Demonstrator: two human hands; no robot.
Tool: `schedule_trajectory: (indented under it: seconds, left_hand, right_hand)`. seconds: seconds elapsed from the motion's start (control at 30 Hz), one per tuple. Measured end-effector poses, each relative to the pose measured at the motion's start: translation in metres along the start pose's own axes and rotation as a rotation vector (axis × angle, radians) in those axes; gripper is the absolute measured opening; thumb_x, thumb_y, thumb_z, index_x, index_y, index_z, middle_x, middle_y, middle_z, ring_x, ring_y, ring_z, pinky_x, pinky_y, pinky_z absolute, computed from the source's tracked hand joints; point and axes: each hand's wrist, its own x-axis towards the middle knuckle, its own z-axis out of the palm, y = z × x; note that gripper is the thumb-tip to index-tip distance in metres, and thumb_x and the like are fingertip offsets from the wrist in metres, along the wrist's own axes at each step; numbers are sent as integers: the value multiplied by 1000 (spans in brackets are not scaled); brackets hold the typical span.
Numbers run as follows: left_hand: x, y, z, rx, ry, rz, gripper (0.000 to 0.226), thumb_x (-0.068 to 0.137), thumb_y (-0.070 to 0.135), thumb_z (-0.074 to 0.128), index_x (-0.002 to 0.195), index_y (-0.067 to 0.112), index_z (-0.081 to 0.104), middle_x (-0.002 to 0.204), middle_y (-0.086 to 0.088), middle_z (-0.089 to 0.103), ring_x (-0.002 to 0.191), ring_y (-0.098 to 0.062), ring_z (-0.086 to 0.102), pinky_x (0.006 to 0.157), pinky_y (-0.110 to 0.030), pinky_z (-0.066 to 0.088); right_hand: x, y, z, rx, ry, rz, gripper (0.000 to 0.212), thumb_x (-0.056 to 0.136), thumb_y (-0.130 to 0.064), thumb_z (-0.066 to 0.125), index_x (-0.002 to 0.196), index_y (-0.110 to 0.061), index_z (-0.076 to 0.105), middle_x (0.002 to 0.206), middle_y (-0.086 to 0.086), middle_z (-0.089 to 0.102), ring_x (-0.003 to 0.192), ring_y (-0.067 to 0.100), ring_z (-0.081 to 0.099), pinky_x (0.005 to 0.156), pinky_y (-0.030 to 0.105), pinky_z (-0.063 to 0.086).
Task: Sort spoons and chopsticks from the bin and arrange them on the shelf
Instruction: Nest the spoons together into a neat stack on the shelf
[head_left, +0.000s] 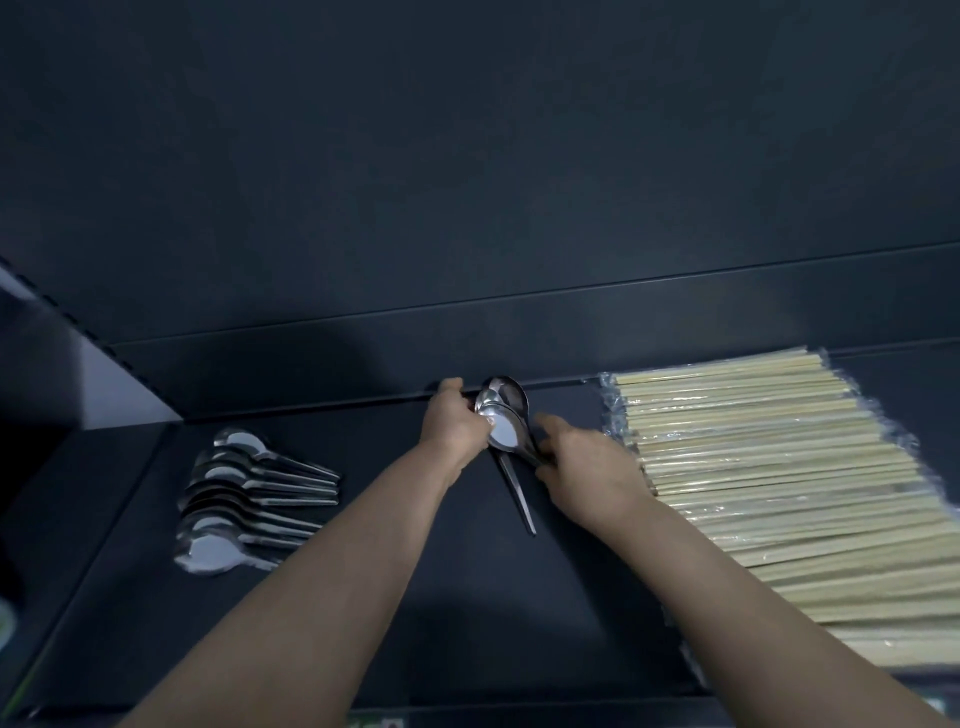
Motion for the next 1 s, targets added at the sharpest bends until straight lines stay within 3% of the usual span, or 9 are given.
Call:
schedule_trajectory:
  seconds: [0.1,0.2,0.3,0.47,0.6,0.7,0.77,0.83,1.0]
  left_hand:
    - [-3,6,-3,-58,-95,-2,71,90,-3,58,150,18,26,135,-5,48,111,-21,57,79,-30,54]
    - [-3,9,-7,-48,-168,6,46,91,-4,58,129,20,49,127,-4,58,106,-19,60,72,-26,53]
    - [-4,1,-12,-60,-116,8,20,91,1,60,103,16,55,109,-8,66,93,-19,64,64,-25,54]
    - [-23,-6,-35,-279,-61,139,8,93,6,60,92,14,62,93,-3,71,82,-16,66,66,-28,55]
    - [-44,-8,-68,-395,-58,237,14,95,-2,54,100,7,64,92,-5,70,80,-16,67,71,-30,59]
    - [-54,-21,-97,-416,-9,227,17,95,-4,52,101,6,63,93,-6,69,84,-18,66,74,-33,59]
    - [-60,-35,-119,-378,-13,225,18,94,-5,53,101,8,62,95,-6,69,86,-18,66,71,-31,60]
    - [-65,-53,-142,-232,-7,240,19,92,-5,55,101,10,63,92,-6,68,83,-17,64,65,-26,57]
    - [-80,-102,-200,200,149,274,12,89,12,62,83,23,60,79,2,66,75,-14,61,67,-23,49]
  right_hand:
    - [-1,0,5,50,-12,10,67,84,-7,57,142,-24,29,115,1,68,108,27,61,88,38,51]
    - [-1,-1,5,54,5,42,77,83,-4,57,147,-24,21,116,-1,67,110,25,60,89,34,50]
    - [-3,-4,4,108,-19,67,71,89,-18,59,149,-22,21,120,-2,65,116,23,57,93,34,47]
    - [-5,-24,1,257,-102,109,56,96,-37,52,145,-16,34,134,5,56,126,25,50,101,34,41]
    - [-4,-54,8,472,-211,81,21,99,-27,46,119,-21,49,108,1,66,92,16,66,90,36,50]
    - [-5,-85,20,654,-315,100,11,99,-15,41,106,-23,46,88,-2,64,65,10,61,63,26,51]
    - [-8,-106,26,612,-310,91,10,98,-17,41,96,-24,48,81,-2,59,63,12,53,58,25,46]
    - [-13,-126,29,400,-288,32,8,98,-26,40,94,-22,47,85,-1,56,74,18,52,67,30,43]
    - [-33,-184,45,-5,-267,-119,22,99,-29,44,116,-15,46,115,8,54,105,27,52,81,33,41]
